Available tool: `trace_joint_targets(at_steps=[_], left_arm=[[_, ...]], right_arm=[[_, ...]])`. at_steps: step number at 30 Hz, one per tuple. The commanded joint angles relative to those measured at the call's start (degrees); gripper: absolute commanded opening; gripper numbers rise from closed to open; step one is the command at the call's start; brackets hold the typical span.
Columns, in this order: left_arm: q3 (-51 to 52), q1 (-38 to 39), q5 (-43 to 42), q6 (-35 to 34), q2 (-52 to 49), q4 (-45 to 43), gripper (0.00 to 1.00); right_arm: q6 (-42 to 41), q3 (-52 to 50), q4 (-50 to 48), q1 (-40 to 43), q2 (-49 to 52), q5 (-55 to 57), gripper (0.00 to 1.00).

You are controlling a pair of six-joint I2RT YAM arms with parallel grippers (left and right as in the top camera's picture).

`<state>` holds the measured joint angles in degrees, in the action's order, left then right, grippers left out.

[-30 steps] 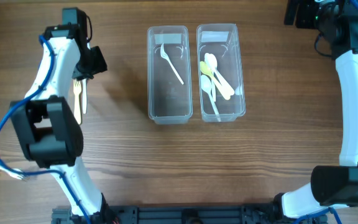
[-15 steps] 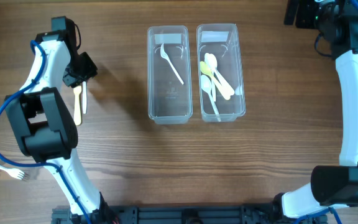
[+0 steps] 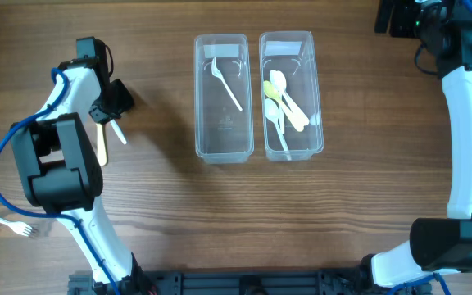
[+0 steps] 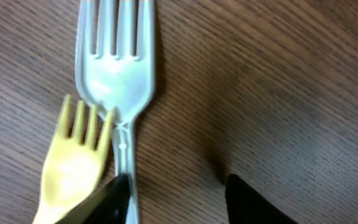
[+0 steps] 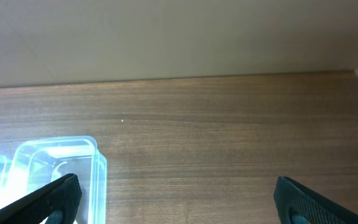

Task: Pack container

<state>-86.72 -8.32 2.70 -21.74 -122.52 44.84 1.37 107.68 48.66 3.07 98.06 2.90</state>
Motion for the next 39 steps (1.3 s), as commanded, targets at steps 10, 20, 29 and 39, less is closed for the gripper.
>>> trace_joint_targets(at_steps=[10, 20, 29, 39], left_arm=[[1.97, -3.89, -6.1, 2.03, 4.31, 2.69, 0.52], [1.97, -4.7, -9.31, 2.01, 10.03, 3.17, 0.55], [1.99, -4.68, -5.64, 2.03, 10.01, 8.24, 0.5], [3.28, -4.72, 1.86, 5.35, 10.01, 10.51, 0.54]], right_arm=[[0.11, -0.17, -0.17, 0.17, 0.39, 0.98, 1.0], [0.13, -0.17, -0.17, 0.17, 0.39, 0.98, 1.0], [0.13, -0.17, -0.15, 0.17, 0.39, 0.96, 1.0], [0.13, -0.17, -0.15, 0.17, 0.39, 0.98, 1.0]])
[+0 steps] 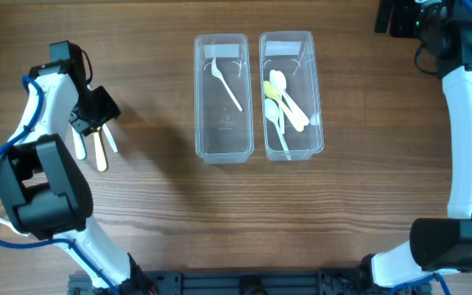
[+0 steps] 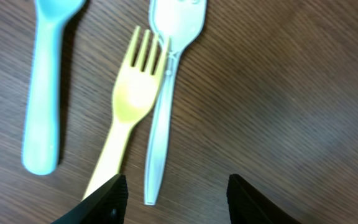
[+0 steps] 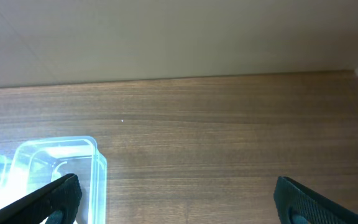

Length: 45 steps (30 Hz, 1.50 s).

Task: Pack container

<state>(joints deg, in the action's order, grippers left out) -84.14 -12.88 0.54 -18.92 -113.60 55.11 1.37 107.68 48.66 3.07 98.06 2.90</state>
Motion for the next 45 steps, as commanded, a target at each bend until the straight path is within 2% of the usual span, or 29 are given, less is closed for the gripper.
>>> trace_joint_targets(at_steps=[1, 2, 5, 10, 20, 24, 26, 31, 36, 45], left_arm=[[0.79, -0.15, 5.46, 3.76, 1.09, 0.42, 0.54], [0.79, -0.15, 6.49, 3.74, 1.09, 0.68, 0.54], [0.79, -0.15, 6.67, 3.76, 1.09, 0.87, 0.42], [1.09, -0.15, 6.67, 3.76, 1.09, 0.46, 0.36], [7.06, -3.87, 8.59, 5.33, 1.05, -1.92, 0.41], [7.08, -4.98, 8.04, 10.82, 1.05, -2.93, 0.45], [7.08, -4.96, 7.89, 11.23, 1.05, -3.78, 0.48], [7.08, -4.96, 7.17, 11.28, 1.05, -4.37, 0.48], [7.1, -4.96, 1.22, 12.57, 1.05, -5.57, 0.47], [7.1, -4.96, 0.98, 12.52, 0.92, -6.08, 0.46]], right_arm=[[0.13, -0.17, -0.17, 0.17, 0.39, 0.98, 0.99], [0.13, -0.17, -0.17, 0.17, 0.39, 0.96, 1.0], [0.11, -0.17, -0.15, 0.17, 0.39, 0.98, 0.99], [0.13, -0.17, -0.17, 0.17, 0.39, 0.98, 1.0], [0.13, -0.17, -0.17, 0.17, 0.39, 0.98, 0.99], [0.13, -0.17, -0.15, 0.17, 0.39, 0.96, 1.0], [0.11, -0.17, -0.15, 0.17, 0.39, 0.98, 1.0], [0.13, -0.17, -0.17, 0.17, 0.39, 0.98, 1.0], [0.13, -0.17, -0.15, 0.17, 0.39, 0.98, 1.0], [0.13, -0.17, -0.15, 0.17, 0.39, 0.96, 1.0]])
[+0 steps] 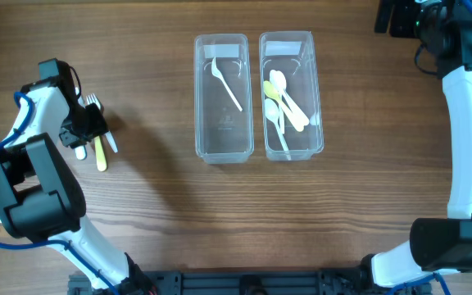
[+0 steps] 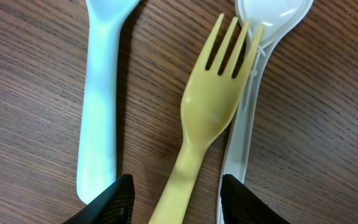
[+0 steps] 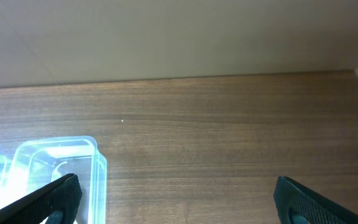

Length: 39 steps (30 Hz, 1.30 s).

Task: Pack container
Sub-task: 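Close the left gripper on the yellow fork handle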

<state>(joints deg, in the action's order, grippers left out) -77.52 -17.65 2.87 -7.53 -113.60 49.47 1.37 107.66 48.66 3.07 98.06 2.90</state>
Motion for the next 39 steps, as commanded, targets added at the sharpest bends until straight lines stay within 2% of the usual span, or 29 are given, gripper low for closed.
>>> trace_joint_targets(at_steps=[1, 12, 33, 35, 37, 39], left_arm=[[0.48, -0.2, -1.36, 1.14, 0.85, -0.52, 0.46], [0.5, -0.2, -1.31, 1.16, -0.09, -1.97, 0.43], [2.58, -0.2, -1.29, 1.16, -3.48, -2.62, 0.42], [3.19, -0.2, -1.31, 1.14, -3.48, -2.69, 0.36], [3.28, -0.2, -1.31, 1.14, -3.48, -2.6, 0.22], [3.28, -0.2, -1.31, 1.14, -3.48, -2.64, 0.18]], right_arm=[[0.13, -0.15, -0.17, 0.17, 0.39, 0.98, 0.99], [0.13, -0.15, -0.17, 0.17, 0.39, 0.98, 1.0], [0.13, -0.15, -0.17, 0.17, 0.39, 0.98, 1.0], [0.13, -0.15, -0.17, 0.17, 0.39, 0.98, 0.99], [0.13, -0.15, -0.17, 0.17, 0.39, 0.96, 1.0], [0.13, -0.15, -0.17, 0.17, 0.39, 0.98, 1.0]])
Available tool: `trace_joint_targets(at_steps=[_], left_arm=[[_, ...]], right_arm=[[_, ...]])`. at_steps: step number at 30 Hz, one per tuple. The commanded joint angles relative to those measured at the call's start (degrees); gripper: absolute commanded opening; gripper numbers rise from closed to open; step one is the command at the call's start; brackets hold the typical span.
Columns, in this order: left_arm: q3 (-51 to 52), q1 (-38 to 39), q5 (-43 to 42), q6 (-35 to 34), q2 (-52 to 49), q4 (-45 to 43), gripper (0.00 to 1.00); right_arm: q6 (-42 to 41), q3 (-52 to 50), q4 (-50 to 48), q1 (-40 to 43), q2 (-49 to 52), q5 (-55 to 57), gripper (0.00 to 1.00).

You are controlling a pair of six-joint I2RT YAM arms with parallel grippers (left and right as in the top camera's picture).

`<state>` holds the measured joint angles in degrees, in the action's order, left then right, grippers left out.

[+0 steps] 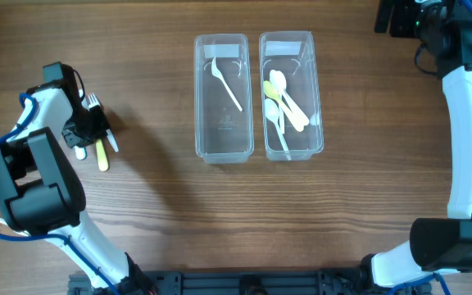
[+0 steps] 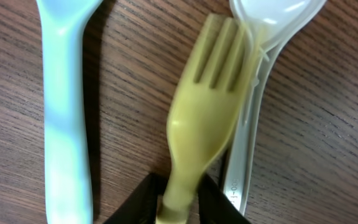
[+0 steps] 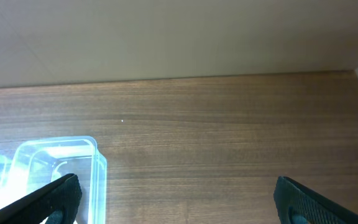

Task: Pack container
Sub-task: 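Close the left gripper on the yellow fork handle, then carry the yellow fork into the left container and release it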

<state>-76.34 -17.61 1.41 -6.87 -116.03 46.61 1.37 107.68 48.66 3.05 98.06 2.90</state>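
Note:
Three utensils lie side by side on the table at the left: a light blue spoon (image 2: 64, 118), a yellow fork (image 2: 207, 118) and a clear fork (image 2: 263, 93). My left gripper (image 2: 179, 200) is shut on the yellow fork's handle, its dark fingers (image 2: 135, 208) pressing it from both sides. From overhead the left gripper (image 1: 84, 127) sits over the utensils, with the yellow fork (image 1: 102, 156) sticking out below it. My right gripper (image 3: 179, 202) hangs wide open and holds nothing, far at the back right.
Two clear containers stand at the table's middle. The left container (image 1: 222, 143) holds one white utensil; the right container (image 1: 292, 149) holds several spoons. The right arm (image 1: 469, 106) runs along the right edge.
The left gripper's jaws stood open on either side of the yellow fork's handle; now they are shut on it. The fork looks slightly shifted and blurred. The right arm is unchanged.
The left gripper was first open low over the tines of the clear and yellow forks. Then it stood further left and higher, with all three utensils in view. Then it was low astride the yellow fork's handle, and now it grips that handle.

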Motion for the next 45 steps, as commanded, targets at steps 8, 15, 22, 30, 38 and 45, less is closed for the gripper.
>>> trace_joint_targets(at_steps=[8, 15, 22, 30, 38, 45], left_arm=[[1.99, -0.26, 0.15, 0.46, -0.87, 0.07, 0.17], [-2.71, -0.31, 1.03, 0.46, 1.07, 3.28, 0.16], [-9.92, -0.09, 1.14, 0.22, 4.02, 8.31, 0.11], [-14.49, 5.09, -1.73, -3.37, 8.17, 10.14, 0.08], [-20.41, 18.08, -9.01, -9.09, 9.66, 10.14, 0.04], [-25.05, 30.21, -9.75, -10.34, 9.66, 7.69, 0.04]], right_arm=[[0.13, -0.17, -0.17, 0.2, 0.39, 0.96, 1.0], [0.13, -0.17, -0.17, 0.2, 0.39, 0.98, 1.0], [0.11, -0.17, -0.17, 0.2, 0.39, 0.98, 0.99], [0.15, -0.17, -0.17, 0.2, 0.39, 0.98, 1.0], [0.13, -0.17, -0.15, 0.2, 0.39, 0.98, 0.99], [0.13, -0.17, -0.17, 0.2, 0.39, 0.96, 1.0]])
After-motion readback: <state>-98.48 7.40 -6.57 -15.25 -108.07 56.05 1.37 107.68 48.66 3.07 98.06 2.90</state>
